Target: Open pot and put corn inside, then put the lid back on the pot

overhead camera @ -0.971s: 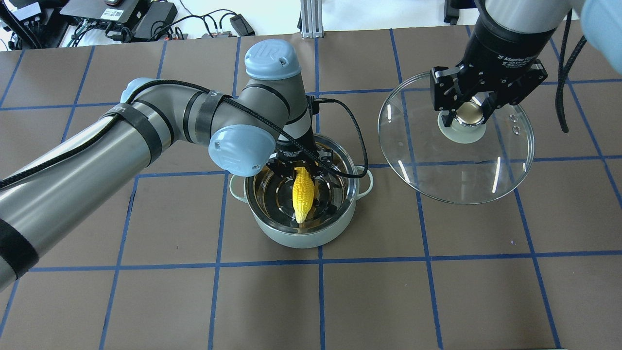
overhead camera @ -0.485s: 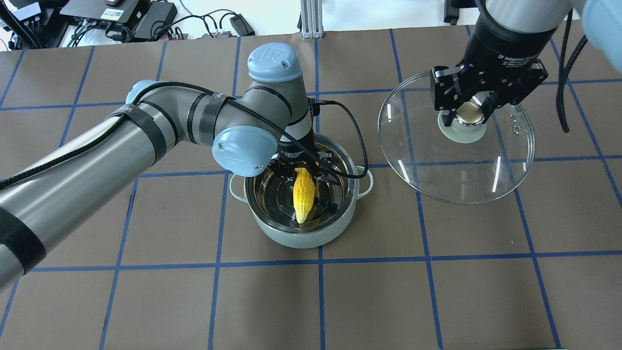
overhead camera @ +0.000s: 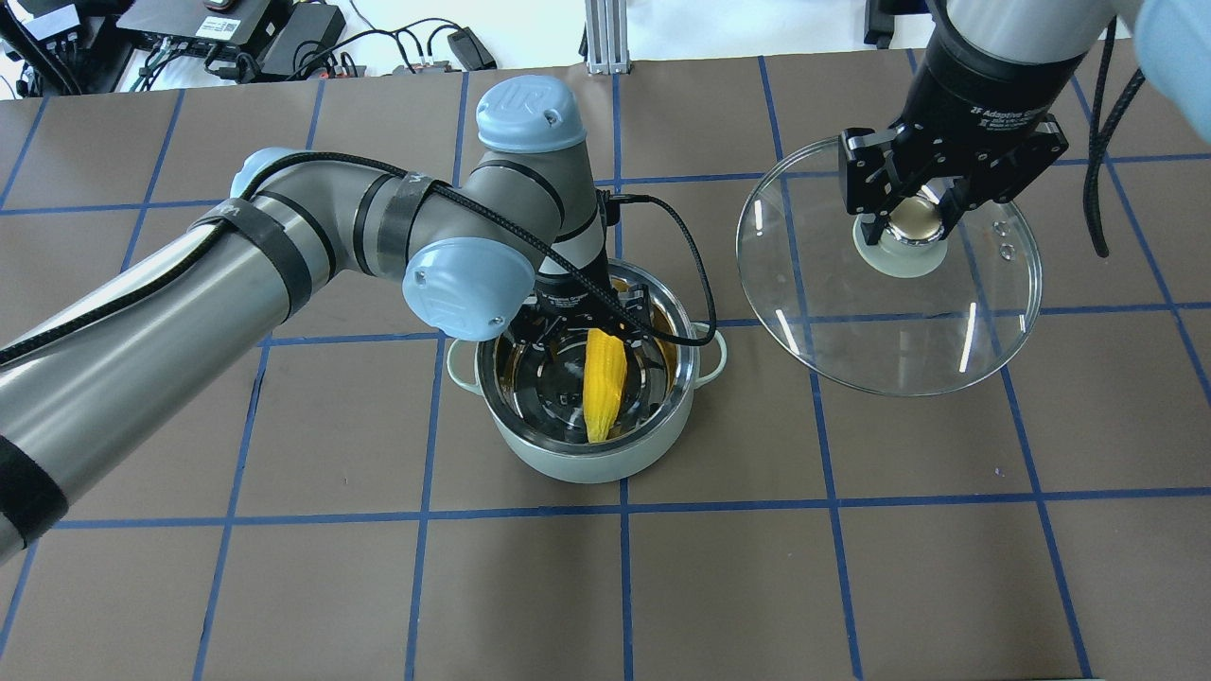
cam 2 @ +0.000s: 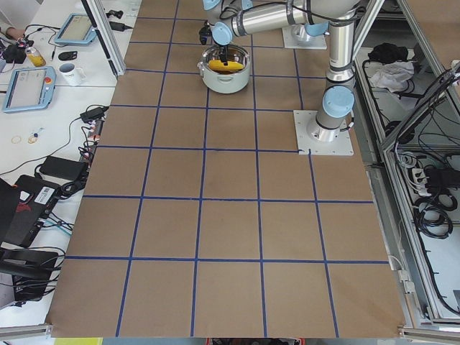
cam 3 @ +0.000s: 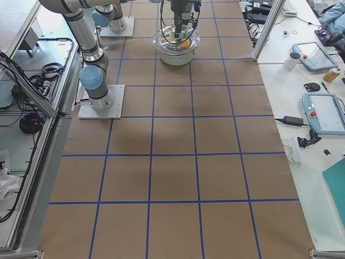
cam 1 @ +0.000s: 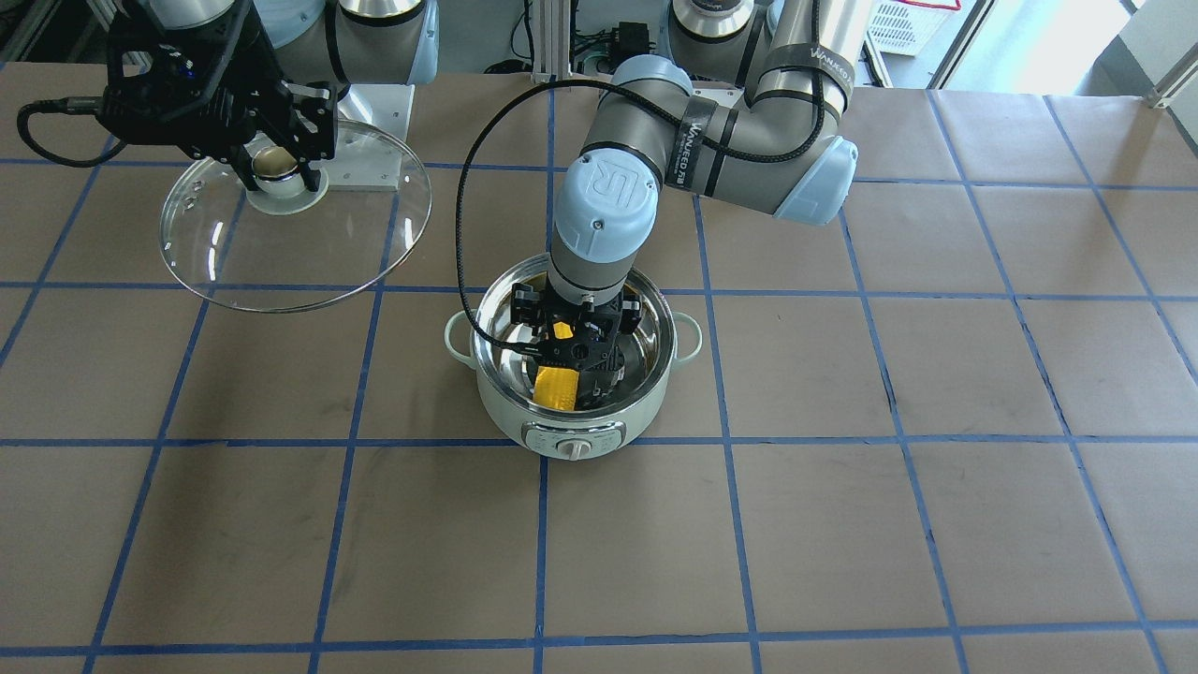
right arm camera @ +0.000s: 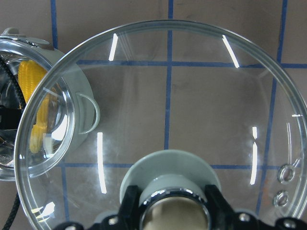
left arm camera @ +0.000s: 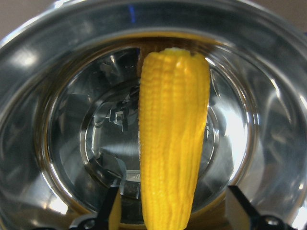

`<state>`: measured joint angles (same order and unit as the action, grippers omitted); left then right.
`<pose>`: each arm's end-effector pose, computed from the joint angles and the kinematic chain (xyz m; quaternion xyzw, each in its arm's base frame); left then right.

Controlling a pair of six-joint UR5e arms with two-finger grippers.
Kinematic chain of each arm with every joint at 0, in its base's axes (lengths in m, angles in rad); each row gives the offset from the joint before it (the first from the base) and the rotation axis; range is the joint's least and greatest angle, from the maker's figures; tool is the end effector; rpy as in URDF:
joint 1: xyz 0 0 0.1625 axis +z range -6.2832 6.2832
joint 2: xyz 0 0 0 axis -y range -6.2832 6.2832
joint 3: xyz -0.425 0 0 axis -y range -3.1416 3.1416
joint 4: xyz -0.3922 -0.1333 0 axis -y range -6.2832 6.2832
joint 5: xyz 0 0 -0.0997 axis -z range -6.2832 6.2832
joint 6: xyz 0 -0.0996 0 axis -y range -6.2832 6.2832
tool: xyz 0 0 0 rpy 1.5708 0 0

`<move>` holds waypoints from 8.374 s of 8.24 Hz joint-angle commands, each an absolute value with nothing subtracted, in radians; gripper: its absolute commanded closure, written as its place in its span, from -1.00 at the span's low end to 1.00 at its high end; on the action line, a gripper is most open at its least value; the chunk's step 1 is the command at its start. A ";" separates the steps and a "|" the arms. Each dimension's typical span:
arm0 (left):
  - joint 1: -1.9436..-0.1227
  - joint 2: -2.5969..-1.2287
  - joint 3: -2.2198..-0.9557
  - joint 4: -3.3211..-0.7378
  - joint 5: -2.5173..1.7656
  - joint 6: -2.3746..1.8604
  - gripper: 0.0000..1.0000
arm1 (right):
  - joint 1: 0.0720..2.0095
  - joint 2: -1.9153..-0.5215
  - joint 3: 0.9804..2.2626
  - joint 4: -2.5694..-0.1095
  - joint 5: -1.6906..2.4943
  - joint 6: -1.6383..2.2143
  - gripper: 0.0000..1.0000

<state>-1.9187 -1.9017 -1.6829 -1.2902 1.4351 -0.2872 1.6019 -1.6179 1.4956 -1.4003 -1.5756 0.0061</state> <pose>-0.3340 -0.4904 0.2828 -0.0247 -0.9941 -0.0980 0.0389 0.1472 -0.4597 0.5306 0.0126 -0.9996 -0.0240 0.0028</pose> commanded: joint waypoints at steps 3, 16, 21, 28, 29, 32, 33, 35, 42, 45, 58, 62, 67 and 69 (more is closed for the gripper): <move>-1.863 -1.833 -1.642 -1.364 1.442 -0.281 -1.00 | 1.606 -1.618 1.496 -1.405 -1.575 0.008 0.68; -1.585 -1.671 -1.407 -1.575 1.621 -0.008 -1.00 | 2.042 -1.215 1.362 -1.678 -1.555 0.657 0.71; -1.594 -1.618 -1.500 -1.574 1.623 -0.017 -1.00 | 2.040 -1.215 1.440 -1.707 -1.540 0.595 0.73; -1.594 -1.609 -1.500 -1.586 1.620 -0.008 -1.00 | 2.040 -1.216 1.482 -1.778 -1.529 0.615 0.73; -1.594 -1.609 -1.502 -1.589 1.623 -0.008 -1.00 | 2.040 -1.216 1.482 -1.778 -1.528 0.615 0.73; -1.594 -1.612 -1.500 -1.589 1.623 -0.008 -1.00 | 2.040 -1.215 1.483 -1.778 -1.531 0.614 0.73; -1.594 -1.611 -1.500 -1.589 1.623 -0.008 -1.00 | 2.040 -1.215 1.483 -1.778 -1.534 0.614 0.73; -1.594 -1.609 -1.500 -1.591 1.623 -0.008 -1.00 | 2.040 -1.216 1.483 -1.776 -1.532 0.614 0.73; -1.594 -1.609 -1.499 -1.588 1.621 -0.011 -1.00 | 2.036 -1.216 1.486 -1.767 -1.526 0.617 0.73; -1.594 -1.609 -1.500 -1.588 1.621 -0.011 -1.00 | 2.036 -1.212 1.486 -1.766 -1.517 0.617 0.73; -1.594 -1.606 -1.500 -1.589 1.615 -0.014 -1.00 | 2.034 -1.224 1.486 -1.727 -1.480 0.614 0.73; -1.594 -1.606 -1.500 -1.589 1.618 -0.014 -1.00 | 2.025 -1.223 1.486 -1.729 -1.493 0.579 0.73; -1.594 -1.606 -1.500 -1.589 1.618 -0.014 -1.00 | 2.019 -1.221 1.486 -1.733 -1.485 0.580 0.72; -1.595 -1.606 -1.500 -1.591 1.618 -0.014 -1.00 | 2.019 -1.218 1.486 -1.740 -1.477 0.609 0.72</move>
<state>-1.5941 -1.6061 -1.5002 -1.5900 1.6184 -0.0138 2.0192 -1.2202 1.4864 -1.7351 -1.4831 0.5864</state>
